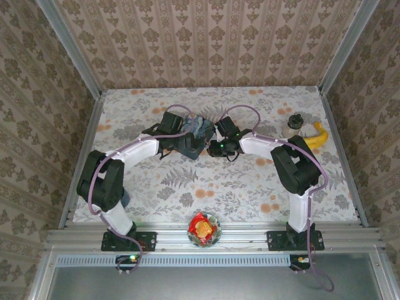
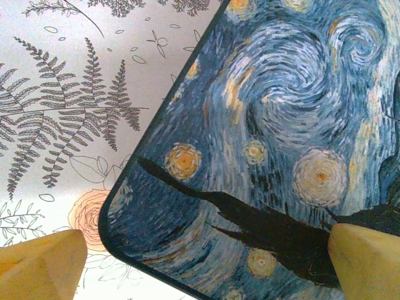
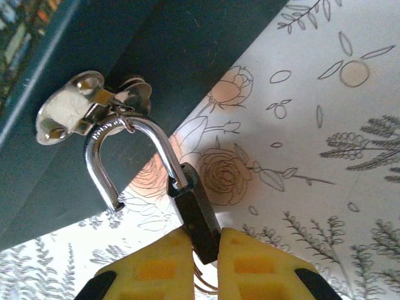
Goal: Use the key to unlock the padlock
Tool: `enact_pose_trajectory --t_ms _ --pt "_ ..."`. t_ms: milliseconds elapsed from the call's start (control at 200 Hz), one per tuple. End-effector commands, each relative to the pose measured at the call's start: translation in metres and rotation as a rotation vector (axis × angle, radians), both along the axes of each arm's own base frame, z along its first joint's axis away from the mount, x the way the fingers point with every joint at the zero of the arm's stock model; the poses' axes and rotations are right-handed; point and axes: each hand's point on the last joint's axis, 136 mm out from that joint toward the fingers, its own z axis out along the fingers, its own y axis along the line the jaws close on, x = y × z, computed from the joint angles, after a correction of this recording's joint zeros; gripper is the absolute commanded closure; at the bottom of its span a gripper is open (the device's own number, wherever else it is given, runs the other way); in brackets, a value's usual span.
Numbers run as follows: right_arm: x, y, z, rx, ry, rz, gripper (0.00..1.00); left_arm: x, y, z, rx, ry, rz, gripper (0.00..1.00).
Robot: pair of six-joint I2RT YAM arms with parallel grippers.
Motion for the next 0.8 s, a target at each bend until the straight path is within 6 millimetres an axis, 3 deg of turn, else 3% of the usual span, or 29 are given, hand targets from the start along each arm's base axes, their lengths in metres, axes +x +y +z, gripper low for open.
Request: enact_pose_trajectory --t_ms 0,245,790 --pt "0.002 0.017 0.019 0.160 0.023 -0.048 1.00 -0.004 0.001 -0.006 -0.014 0.027 0.006 0.00" --pt "0.008 0.028 0.026 0.330 0.085 -0.164 1.00 -0.009 -0.002 -0.010 -0.036 0.036 0.001 0.00" --pt "0.030 0.024 0.037 0.540 0.111 -0.346 1.00 -0.017 0.001 -0.020 -0.028 0.058 0.000 0.00"
